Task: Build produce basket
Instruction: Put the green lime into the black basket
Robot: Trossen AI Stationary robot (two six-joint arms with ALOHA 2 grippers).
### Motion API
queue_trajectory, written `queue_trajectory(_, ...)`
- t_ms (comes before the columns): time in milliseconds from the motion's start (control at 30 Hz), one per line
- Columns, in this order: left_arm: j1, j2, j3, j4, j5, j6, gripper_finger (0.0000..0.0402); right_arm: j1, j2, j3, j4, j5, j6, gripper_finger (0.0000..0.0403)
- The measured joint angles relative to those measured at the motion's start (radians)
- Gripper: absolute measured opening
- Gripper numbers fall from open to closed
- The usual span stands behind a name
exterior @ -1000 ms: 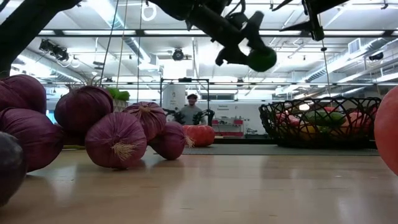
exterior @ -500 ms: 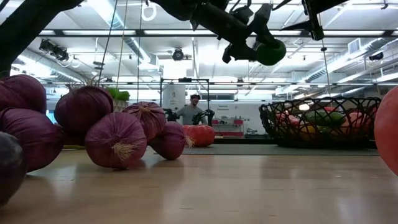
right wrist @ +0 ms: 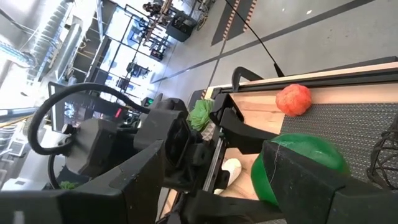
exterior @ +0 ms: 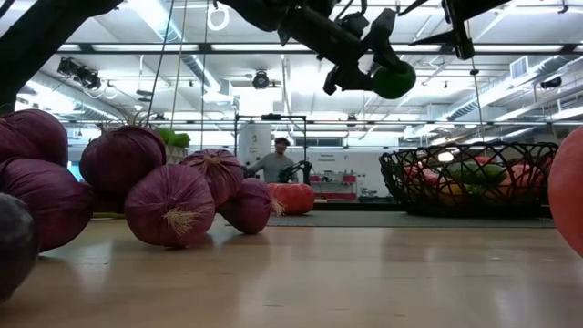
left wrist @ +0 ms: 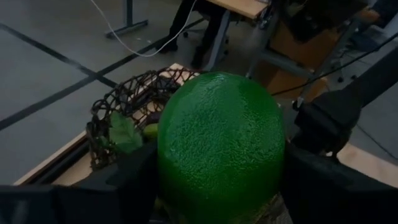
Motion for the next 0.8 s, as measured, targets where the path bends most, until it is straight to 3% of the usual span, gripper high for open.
queue_trajectory(167,0.001,0.000,0.000,0.037,-0.001,0.011,0.0292,0.000,0.002,0.000,-0.001,0.000,0.004,0.0272)
queue_trajectory(333,-0.001,0.000,0.000,0.090,-0.001,0.175,0.0311,0.000,0.002,0.000,-0.001,0.000,0.011,0.0272)
queue_trajectory(567,0.000,0.000,0.002,0.101,-0.001,0.151,0.0313,0.000,0.002,0.000,0.000,0.000,0.011,0.0272)
queue_trajectory(800,0.000,0.028,0.002,0.134,-0.004,0.237,0.0314,0.000,0.002,0.000,0.005,0.000,0.030,0.0272)
